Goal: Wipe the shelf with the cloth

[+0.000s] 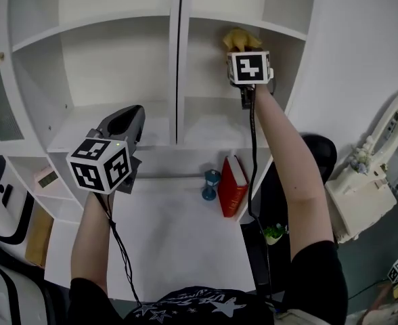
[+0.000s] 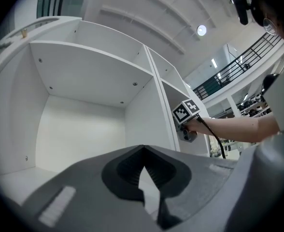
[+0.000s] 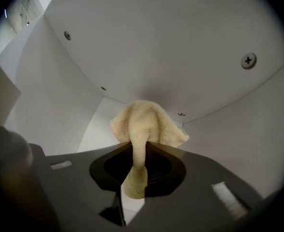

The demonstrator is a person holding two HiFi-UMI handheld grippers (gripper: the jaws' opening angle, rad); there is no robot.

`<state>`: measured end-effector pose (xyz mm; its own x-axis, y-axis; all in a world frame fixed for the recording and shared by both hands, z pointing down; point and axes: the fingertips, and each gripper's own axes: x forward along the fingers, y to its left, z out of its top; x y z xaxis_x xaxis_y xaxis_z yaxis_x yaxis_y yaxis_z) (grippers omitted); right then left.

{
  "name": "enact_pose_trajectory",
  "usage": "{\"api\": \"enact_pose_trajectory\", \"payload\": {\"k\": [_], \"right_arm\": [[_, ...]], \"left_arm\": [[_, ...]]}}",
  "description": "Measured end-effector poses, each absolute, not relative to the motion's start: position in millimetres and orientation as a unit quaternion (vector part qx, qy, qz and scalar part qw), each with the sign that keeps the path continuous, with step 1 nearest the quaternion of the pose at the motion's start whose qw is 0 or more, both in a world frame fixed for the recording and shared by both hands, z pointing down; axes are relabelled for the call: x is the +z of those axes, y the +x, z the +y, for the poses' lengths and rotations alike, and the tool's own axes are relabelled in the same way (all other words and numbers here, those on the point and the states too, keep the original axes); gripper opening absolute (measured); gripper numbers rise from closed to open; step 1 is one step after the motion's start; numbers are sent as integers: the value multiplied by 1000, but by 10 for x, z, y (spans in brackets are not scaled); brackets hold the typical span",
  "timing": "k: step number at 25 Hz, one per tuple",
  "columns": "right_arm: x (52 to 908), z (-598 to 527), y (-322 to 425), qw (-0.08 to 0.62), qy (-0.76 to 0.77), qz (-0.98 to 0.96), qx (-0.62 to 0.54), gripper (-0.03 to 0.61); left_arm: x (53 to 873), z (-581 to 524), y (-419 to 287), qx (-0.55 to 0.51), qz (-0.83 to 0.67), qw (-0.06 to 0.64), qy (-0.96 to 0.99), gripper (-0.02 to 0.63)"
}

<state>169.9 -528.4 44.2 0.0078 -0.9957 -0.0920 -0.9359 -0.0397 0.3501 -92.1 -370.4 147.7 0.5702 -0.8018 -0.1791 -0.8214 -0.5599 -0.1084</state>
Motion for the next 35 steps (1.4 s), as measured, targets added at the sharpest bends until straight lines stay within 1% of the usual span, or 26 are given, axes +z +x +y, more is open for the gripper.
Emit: {"api": "enact_pose_trajectory", "payload": {"k": [4,8,20,30,35], "right_arm": [[367,-5422,1790,97,724,-666,-153,81],[298,-5571,1792,81,720,-672,-151,81],[203,-5704,1966,62,733,-664,-135,81],[199,-5122,1994,63,754,-640,-136,81],[289,-4683,2183,73,797,-589,-116,81]], "left_arm": [[1447,-3738,-969,58,466,89,-878,0],[1432,-3768,-957,57,471,97,-875,0],[1604,-3856,-959,52,487,81,-868,0],[1725,-3739,-928,54,431,67,-898,0],[1764,-3634,-915,46,392,62,-917,0]]}}
